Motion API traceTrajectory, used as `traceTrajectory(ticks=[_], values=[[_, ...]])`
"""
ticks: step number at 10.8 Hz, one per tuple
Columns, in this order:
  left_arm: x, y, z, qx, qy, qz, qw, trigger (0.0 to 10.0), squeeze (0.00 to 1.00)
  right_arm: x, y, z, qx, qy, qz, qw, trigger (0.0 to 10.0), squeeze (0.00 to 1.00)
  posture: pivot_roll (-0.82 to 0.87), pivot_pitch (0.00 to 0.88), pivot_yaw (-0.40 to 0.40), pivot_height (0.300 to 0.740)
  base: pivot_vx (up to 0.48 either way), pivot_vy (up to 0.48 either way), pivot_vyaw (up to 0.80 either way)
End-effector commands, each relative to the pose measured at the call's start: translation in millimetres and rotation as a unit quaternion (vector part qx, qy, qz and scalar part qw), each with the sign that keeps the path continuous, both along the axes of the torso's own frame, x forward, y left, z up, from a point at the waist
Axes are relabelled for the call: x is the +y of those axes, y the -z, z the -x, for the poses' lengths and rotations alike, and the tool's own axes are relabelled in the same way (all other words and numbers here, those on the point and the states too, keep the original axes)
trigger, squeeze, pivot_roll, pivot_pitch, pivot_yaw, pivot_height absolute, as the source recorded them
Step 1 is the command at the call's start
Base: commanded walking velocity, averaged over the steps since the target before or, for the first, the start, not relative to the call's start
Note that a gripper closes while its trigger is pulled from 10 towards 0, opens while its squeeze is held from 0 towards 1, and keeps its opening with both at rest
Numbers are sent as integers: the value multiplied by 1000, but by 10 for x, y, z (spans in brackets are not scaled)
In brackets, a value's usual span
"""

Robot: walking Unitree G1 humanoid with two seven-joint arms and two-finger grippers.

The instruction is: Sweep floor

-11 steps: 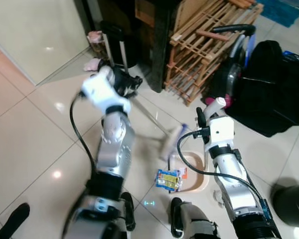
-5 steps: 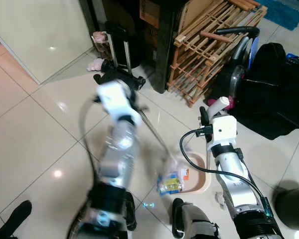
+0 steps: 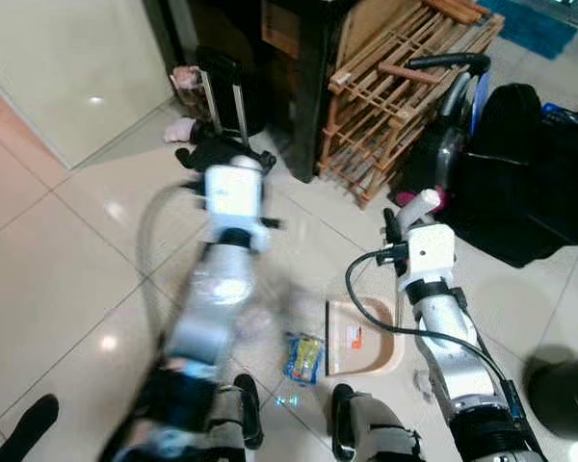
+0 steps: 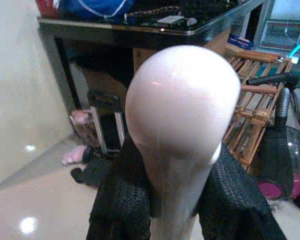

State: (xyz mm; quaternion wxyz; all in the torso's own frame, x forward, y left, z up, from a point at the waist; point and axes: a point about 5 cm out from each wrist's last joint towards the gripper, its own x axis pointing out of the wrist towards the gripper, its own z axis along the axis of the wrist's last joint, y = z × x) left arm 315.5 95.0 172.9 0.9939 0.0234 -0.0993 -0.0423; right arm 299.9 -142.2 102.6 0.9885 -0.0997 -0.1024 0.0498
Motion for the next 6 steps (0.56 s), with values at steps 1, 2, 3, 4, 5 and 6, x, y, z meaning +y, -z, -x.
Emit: traceTrajectory(ticks=[1,2,3,4,5,6], values=[[-60,-25,72,2,31,-2,1000,10000,0,-19,268,88,64,3,2,998,10000,0,-7,251,1,740,0,0,0],[-37,11,124,19,44,-10,999,10000,0,-17,272,91,65,3,2,998,10000,0,-6,247,3,740,0,0,0],[-15,102,280,49,84,-37,995,10000,0,-21,268,87,64,3,1,998,10000,0,-5,241,5,740,0,0,0],[-10,127,314,57,88,-38,994,10000,0,-23,269,85,64,3,1,998,10000,0,-4,240,6,740,0,0,0],[-28,246,505,105,111,-41,987,10000,0,-37,266,75,64,4,2,998,10000,0,-2,235,6,740,0,0,0],[-46,287,589,120,118,-53,984,10000,0,-41,264,71,63,4,2,998,10000,0,-1,231,5,740,0,0,0]])
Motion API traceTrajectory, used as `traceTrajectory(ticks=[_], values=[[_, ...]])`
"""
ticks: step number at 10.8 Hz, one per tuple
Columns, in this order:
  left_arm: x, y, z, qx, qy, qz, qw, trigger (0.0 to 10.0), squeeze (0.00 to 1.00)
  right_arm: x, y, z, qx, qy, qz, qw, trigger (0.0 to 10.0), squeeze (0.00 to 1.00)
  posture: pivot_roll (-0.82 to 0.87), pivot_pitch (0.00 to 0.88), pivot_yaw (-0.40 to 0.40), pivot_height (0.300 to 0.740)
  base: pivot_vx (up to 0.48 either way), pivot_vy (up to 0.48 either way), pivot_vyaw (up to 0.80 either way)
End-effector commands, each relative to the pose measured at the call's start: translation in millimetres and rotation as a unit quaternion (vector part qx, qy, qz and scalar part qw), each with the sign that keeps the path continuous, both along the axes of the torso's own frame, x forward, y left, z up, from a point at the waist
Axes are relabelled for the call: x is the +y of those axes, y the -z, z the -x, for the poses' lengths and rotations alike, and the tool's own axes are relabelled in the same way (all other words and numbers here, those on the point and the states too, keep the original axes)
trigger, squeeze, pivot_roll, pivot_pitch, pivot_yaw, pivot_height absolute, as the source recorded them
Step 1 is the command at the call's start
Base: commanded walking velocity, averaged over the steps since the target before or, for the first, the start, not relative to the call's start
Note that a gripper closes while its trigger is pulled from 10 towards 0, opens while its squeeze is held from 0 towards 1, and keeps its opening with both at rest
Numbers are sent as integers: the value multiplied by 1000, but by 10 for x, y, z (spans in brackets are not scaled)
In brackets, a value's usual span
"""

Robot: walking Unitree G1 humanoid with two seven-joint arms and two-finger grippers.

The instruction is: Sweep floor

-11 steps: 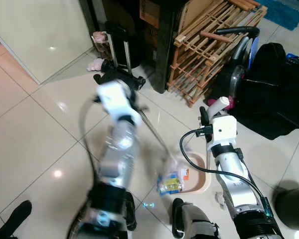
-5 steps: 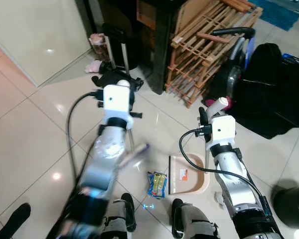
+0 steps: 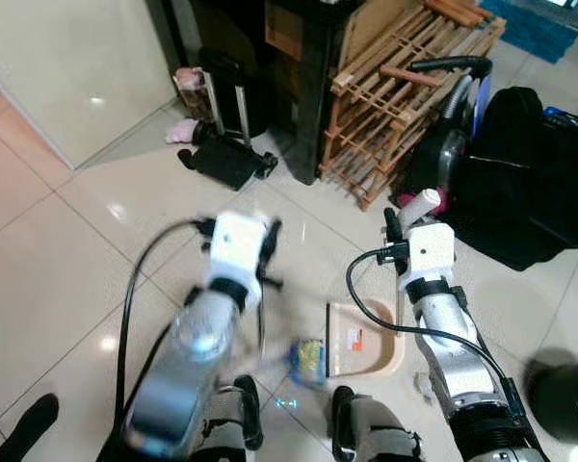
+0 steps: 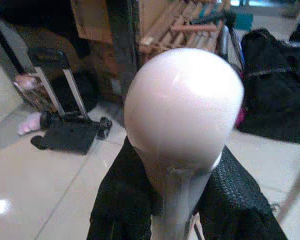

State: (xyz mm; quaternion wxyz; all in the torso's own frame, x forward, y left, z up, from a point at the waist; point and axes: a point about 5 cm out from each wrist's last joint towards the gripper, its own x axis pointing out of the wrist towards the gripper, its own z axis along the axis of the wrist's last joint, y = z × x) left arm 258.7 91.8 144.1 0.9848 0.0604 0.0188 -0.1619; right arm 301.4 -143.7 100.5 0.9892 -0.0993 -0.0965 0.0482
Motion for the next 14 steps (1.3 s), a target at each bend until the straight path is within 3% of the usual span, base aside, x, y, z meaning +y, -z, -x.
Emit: traceTrajectory(ticks=[1,3,7,10,12,14], values=[[-27,15,57,7,13,-11,1000,10000,0,-30,239,81,57,2,2,998,10000,0,0,231,3,740,0,0,0],[-91,66,107,13,40,-38,998,10000,0,-22,236,77,56,-1,3,998,10000,0,-1,230,1,740,0,0,0],[-503,-91,-174,-47,85,56,994,10000,0,-18,225,72,55,-3,5,998,10000,0,-33,232,-6,740,0,0,0],[-697,-305,-432,-94,109,95,985,10000,0,-5,220,75,53,-7,7,999,10000,0,-34,232,-3,740,0,0,0],[-707,-407,-562,-93,64,183,977,10000,0,24,225,81,54,-9,6,999,10000,0,-34,231,-2,740,0,0,0],[-392,-469,-684,-94,-82,268,955,10000,0,38,222,74,53,-11,4,999,10000,0,-28,232,-2,740,0,0,0]])
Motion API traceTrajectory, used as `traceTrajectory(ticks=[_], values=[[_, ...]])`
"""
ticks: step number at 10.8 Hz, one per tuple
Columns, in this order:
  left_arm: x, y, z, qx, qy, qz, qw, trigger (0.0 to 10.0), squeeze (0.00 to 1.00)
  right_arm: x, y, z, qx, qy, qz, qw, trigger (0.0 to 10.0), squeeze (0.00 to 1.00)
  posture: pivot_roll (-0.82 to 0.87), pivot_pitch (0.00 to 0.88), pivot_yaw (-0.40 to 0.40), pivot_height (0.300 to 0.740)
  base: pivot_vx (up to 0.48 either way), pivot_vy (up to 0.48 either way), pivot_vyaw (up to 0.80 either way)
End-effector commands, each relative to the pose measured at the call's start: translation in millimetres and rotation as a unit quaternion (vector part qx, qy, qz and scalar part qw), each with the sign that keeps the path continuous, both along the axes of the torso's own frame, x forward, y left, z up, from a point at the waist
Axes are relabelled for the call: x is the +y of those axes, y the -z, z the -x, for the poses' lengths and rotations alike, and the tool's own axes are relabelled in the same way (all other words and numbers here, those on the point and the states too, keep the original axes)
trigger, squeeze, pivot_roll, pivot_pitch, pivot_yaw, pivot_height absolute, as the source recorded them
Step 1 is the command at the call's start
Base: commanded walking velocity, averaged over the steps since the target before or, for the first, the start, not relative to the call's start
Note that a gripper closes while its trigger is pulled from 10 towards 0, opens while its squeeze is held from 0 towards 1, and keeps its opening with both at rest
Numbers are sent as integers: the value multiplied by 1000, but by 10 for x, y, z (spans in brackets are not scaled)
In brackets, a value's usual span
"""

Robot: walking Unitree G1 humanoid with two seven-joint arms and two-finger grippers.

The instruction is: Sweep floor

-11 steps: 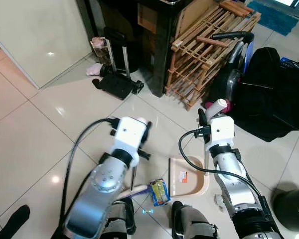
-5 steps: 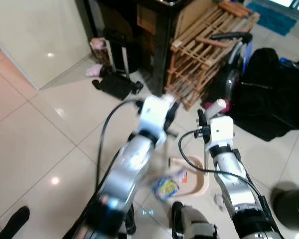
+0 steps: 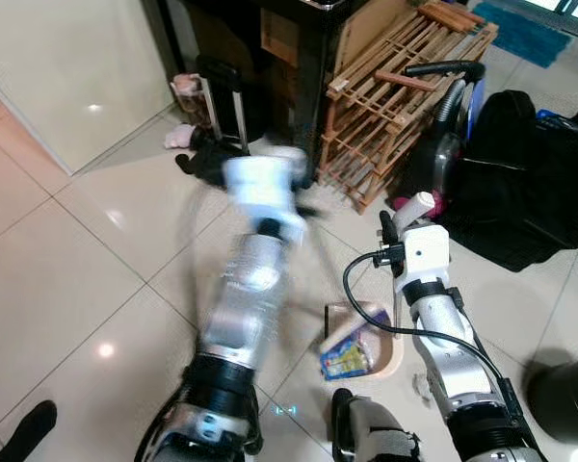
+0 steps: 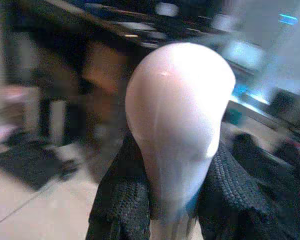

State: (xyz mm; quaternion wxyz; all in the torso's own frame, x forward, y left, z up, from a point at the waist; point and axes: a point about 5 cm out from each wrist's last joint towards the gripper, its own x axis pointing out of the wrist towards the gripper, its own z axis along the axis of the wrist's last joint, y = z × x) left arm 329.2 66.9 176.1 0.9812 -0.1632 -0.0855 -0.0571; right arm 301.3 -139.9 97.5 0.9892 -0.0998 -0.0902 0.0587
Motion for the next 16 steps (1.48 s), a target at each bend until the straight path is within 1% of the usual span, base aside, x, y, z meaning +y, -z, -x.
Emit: traceTrajectory(ticks=[1,2,3,4,6,7,8,9,10,11,12,13,14,15,16], values=[[-51,-145,11,-24,-15,48,998,10000,0,2,191,70,46,-1,3,999,10000,0,-27,231,-2,740,0,0,0],[91,-191,11,-45,-50,45,997,10000,0,5,183,60,44,-1,1,999,10000,0,-26,231,-3,740,0,0,0],[211,-312,21,-86,-80,30,993,10000,0,8,177,55,42,-2,0,999,10000,0,-24,230,-3,740,0,0,0],[320,-485,26,-128,-98,36,986,10000,0,10,173,46,42,-3,-2,999,10000,0,-20,227,-5,740,0,0,0],[369,-628,24,-147,-96,79,981,10000,0,16,173,34,42,-4,-3,999,10000,0,-16,224,-5,740,0,0,0],[378,-669,29,-157,-89,75,981,10000,0,22,170,29,42,-4,-4,999,10000,0,-16,222,-4,740,0,0,0],[392,-675,42,-163,-75,36,983,10000,0,20,162,20,40,-4,-6,999,10000,0,-9,218,-5,740,0,0,0],[419,-634,64,-160,-61,-25,985,10000,0,6,157,13,41,-3,-10,999,10000,0,0,214,-5,740,0,0,0],[506,-542,124,-156,-50,-94,982,10000,0,-53,142,7,44,9,-22,999,10000,0,11,203,-6,740,0,0,0],[544,-503,137,-152,-44,-116,981,10000,0,-82,134,-4,46,16,-30,998,10000,0,13,200,-6,740,0,0,0],[629,-439,204,-151,-39,-152,976,10000,0,-176,131,-4,50,36,-39,997,10000,0,14,195,-3,740,0,0,0],[795,-334,318,-128,-49,-183,974,10000,0,-390,137,10,56,82,-59,993,10000,0,16,187,3,740,0,0,0],[842,-301,355,-119,-55,-186,974,10000,0,-471,137,12,58,103,-75,990,10000,0,17,184,6,740,0,0,0],[884,-238,399,-106,-64,-188,974,10000,0,-598,137,11,63,136,-109,983,10000,0,18,179,4,740,0,0,0],[862,-197,415,-98,-62,-190,975,10000,0,-652,145,11,68,149,-127,978,10000,0,19,177,1,740,0,0,0]])
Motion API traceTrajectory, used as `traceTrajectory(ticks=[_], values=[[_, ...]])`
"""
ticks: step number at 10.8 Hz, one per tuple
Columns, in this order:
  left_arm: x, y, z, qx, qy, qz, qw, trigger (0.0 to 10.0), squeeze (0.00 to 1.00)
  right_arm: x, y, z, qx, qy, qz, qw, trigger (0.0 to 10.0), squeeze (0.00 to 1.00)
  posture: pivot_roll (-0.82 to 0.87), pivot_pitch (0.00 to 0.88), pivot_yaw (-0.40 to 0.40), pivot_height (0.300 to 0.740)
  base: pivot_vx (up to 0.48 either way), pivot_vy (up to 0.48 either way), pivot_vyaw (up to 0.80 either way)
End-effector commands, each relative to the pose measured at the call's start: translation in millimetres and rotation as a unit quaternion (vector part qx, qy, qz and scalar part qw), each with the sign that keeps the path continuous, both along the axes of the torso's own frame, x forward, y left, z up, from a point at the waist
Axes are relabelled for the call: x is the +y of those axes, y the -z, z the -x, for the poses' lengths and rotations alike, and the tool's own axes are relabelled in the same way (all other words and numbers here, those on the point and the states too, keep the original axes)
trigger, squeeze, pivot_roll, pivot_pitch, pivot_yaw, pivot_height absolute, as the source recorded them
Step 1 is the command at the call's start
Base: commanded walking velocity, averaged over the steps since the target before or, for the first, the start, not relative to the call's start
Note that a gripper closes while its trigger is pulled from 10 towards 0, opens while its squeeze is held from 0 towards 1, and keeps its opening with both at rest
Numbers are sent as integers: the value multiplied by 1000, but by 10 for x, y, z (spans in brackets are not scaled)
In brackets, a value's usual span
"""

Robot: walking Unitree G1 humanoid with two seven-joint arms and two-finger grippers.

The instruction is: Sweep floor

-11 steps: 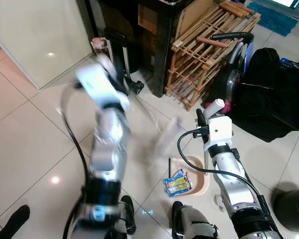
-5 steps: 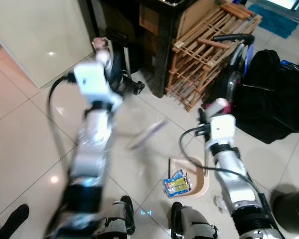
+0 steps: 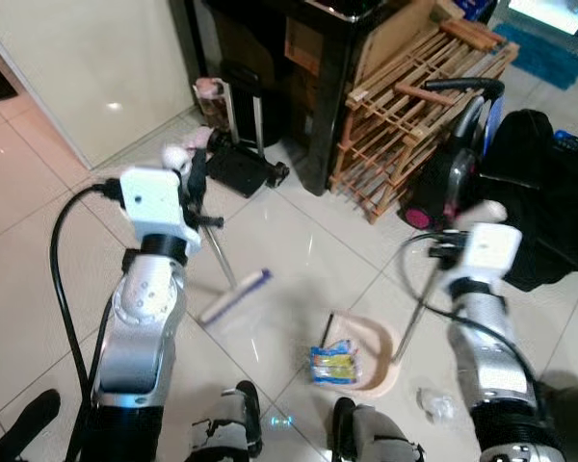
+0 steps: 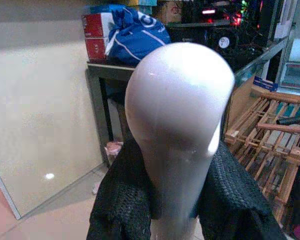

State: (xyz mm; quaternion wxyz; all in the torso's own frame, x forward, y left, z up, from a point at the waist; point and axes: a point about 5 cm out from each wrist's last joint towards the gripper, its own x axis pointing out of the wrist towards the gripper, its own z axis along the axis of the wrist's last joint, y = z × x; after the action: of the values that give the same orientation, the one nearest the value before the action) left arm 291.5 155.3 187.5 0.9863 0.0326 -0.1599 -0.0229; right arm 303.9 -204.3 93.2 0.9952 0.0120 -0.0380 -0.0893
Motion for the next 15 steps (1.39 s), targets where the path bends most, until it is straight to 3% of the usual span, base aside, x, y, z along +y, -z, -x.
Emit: traceTrajectory(ticks=[1,5,9,11,13,15], values=[[-59,-51,37,-16,6,-7,1000,10000,0,-19,106,35,25,6,-17,1000,10000,0,18,177,0,740,0,0,0],[-157,21,12,-19,0,-1,1000,10000,0,-25,67,52,19,2,-32,999,10000,0,2,173,0,740,0,0,0],[-183,1,9,-26,-6,25,999,10000,0,-88,-117,-22,-16,31,-108,994,10000,0,0,162,0,740,0,0,0],[-189,-21,-6,-31,-10,31,999,10000,0,-65,-176,-69,-23,30,-113,993,10000,0,4,155,-2,740,0,0,0],[-225,-116,-21,-36,-25,72,996,10000,0,2,-233,-125,-31,31,-117,992,10000,0,7,156,-2,740,0,0,0],[-375,-415,-52,-64,-24,148,987,10000,0,83,-199,-159,-25,41,-105,993,10000,0,17,157,-1,740,0,0,0]])
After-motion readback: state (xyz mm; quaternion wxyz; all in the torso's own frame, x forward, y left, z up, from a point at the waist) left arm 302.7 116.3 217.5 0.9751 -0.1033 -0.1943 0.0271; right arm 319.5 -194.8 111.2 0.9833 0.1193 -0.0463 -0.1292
